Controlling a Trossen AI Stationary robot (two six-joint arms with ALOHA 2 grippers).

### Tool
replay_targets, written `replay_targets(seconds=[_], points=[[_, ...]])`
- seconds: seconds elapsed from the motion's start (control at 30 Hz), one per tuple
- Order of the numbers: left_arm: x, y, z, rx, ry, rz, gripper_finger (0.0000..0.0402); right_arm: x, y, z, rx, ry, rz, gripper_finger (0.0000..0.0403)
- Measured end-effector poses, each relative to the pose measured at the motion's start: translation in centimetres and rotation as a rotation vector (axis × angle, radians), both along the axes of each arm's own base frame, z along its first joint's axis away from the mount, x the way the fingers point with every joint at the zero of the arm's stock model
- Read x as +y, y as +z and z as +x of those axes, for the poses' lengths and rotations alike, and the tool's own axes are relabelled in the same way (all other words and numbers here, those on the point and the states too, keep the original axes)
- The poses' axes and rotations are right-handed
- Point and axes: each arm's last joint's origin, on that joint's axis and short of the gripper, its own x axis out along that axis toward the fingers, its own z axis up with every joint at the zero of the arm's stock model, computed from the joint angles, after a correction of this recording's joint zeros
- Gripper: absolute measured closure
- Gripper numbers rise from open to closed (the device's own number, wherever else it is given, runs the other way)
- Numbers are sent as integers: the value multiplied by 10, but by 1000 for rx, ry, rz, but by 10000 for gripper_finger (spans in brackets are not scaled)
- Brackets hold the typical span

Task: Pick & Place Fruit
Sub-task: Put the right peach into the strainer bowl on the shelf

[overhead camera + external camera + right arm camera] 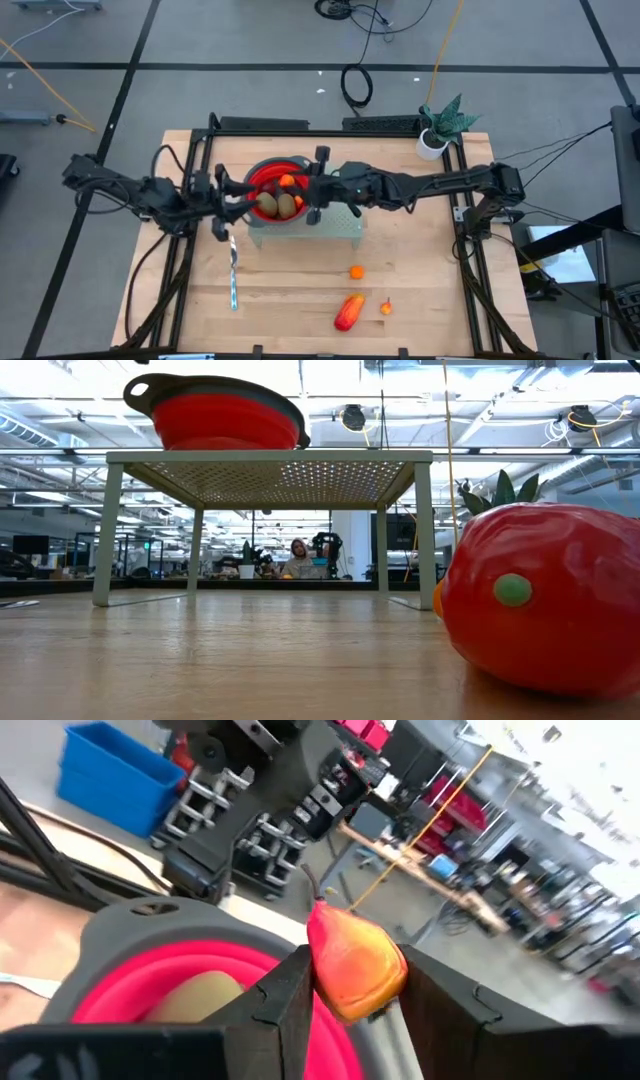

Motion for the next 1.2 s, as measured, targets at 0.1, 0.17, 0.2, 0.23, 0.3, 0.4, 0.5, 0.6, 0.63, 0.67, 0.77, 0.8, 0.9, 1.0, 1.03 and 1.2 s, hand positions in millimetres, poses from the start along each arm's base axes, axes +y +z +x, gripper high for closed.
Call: replay_targets(seconds=[0.1, 0.17, 0.2, 0.23, 0.3, 0.4, 0.5, 0.6, 0.63, 0.67, 0.77, 0.8, 0.9, 1.0, 1.03, 1.2], points=[[0, 0, 11, 26, 30, 10, 197, 6, 2, 0, 2, -31, -88, 275], [1, -1, 18, 43, 57, 15, 186, 9, 2, -1, 12, -41, -140, 275], [1, -2, 21, 44, 68, 16, 181, 11, 2, -1, 18, -48, -162, 275], [2, -3, 24, 40, 80, 15, 177, 12, 2, -1, 22, -59, -177, 275], [4, -3, 29, 35, 98, 12, 170, 15, 2, -2, 34, -83, -209, 275], [6, -5, 35, 33, 116, -1, 162, 17, 2, -2, 49, -116, -249, 275], [8, -9, 41, 43, 130, -20, 157, 17, 2, -2, 51, -118, -254, 275], [9, -12, 46, 52, 138, -34, 152, 16, 2, -2, 47, -136, -254, 275], [9, -12, 48, 45, 140, -40, 151, 16, 3, -3, 47, -145, -258, 275], [10, -12, 49, 39, 143, -43, 151, 16, 3, -3, 50, -146, -267, 275], [11, -13, 54, 26, 150, -47, 151, 16, 3, -3, 52, -144, -279, 275], [12, -13, 56, 17, 157, -50, 151, 16, 3, -3, 51, -144, -280, 275], [14, -14, 60, 4, 172, -54, 151, 16, 3, -3, 47, -145, -279, 275], [15, -14, 64, -10, 185, -46, 151, 16, 3, -3, 48, -144, -279, 275], [16, -15, 65, -11, 188, -45, 151, 16, 3, -3, 48, -144, -279, 275], [17, -16, 66, -7, 193, -41, 151, 16, 3, -3, 48, -145, -279, 275]])
